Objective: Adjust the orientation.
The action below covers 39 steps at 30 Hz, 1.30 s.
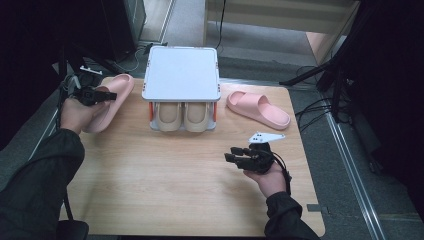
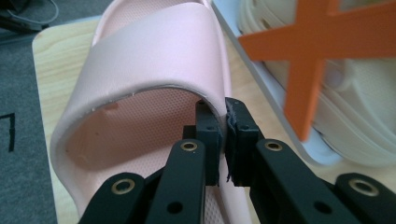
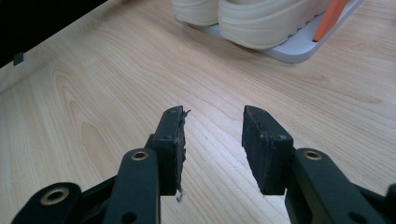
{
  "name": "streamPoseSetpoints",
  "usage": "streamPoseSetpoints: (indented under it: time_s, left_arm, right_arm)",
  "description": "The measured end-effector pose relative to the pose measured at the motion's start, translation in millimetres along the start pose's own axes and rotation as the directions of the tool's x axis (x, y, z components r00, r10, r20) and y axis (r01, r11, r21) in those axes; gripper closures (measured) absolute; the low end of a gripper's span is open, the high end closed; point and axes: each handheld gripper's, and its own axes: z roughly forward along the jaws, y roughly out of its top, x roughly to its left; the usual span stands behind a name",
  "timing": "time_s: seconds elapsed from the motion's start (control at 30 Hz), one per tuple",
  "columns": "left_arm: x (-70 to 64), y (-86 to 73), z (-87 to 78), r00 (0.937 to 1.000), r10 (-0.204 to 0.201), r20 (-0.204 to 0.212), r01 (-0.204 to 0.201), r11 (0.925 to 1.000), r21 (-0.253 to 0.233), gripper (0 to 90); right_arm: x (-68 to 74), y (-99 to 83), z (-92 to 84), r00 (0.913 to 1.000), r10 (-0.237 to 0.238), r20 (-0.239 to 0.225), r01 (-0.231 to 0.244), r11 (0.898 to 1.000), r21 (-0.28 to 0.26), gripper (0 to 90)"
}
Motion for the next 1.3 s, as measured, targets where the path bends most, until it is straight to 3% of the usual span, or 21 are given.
streamPoseSetpoints:
  time_s: [0.17,0.43,0.57,0.87,1.07,1.13,1.2,1.3]
  left_arm:
    - [-14.9,-12.9,-21.0,0.9991,0.011,0.042,-0.01,0.9999,-0.008,85.3]
    - [-43.8,-48.9,-37.3,0.9972,0.032,0.067,-0.034,0.9992,0.02,85.3]
    - [-53.2,-66.4,-41.5,0.9959,0.026,0.087,-0.029,0.9991,0.03,85.3]
    - [-89.3,-92.7,-47.6,0.989,0.08,0.124,-0.085,0.9958,0.033,85.2]
    - [-117.3,-100.2,-50.7,0.9791,0.111,0.17,-0.116,0.993,0.019,85.1]
    - [-127.5,-100.9,-49.9,0.9718,0.109,0.209,-0.114,0.9935,0.011,85.1]
    - [-140.1,-101.1,-48.1,0.9616,0.133,0.24,-0.139,0.9902,0.009,85.0]
    - [-159.8,-102.9,-42.8,0.9523,0.166,0.256,-0.172,0.9851,0.0,85.0]
  right_arm:
    - [1.0,2.2,1.5,0.9999,-0.011,0.001,0.011,1.0,0.002,60.0]
    - [2.1,9.0,10.4,0.9996,-0.02,-0.02,0.02,1.0,0.009,59.2]
    - [2.2,13.9,16.0,0.999,-0.024,-0.037,0.025,1.0,0.007,59.1]
    - [3.2,24.1,23.2,0.9979,-0.04,-0.051,0.04,0.999,-0.003,59.5]
    - [4.4,27.0,26.8,0.9977,-0.037,-0.057,0.037,0.999,-0.008,59.7]
    - [5.1,27.6,27.2,0.9974,-0.041,-0.06,0.04,0.999,-0.012,59.7]
    - [5.7,27.9,27.5,0.9973,-0.045,-0.058,0.044,0.999,-0.012,59.8]
    - [6.1,27.7,27.1,0.9974,-0.046,-0.056,0.046,0.999,-0.01,59.8]
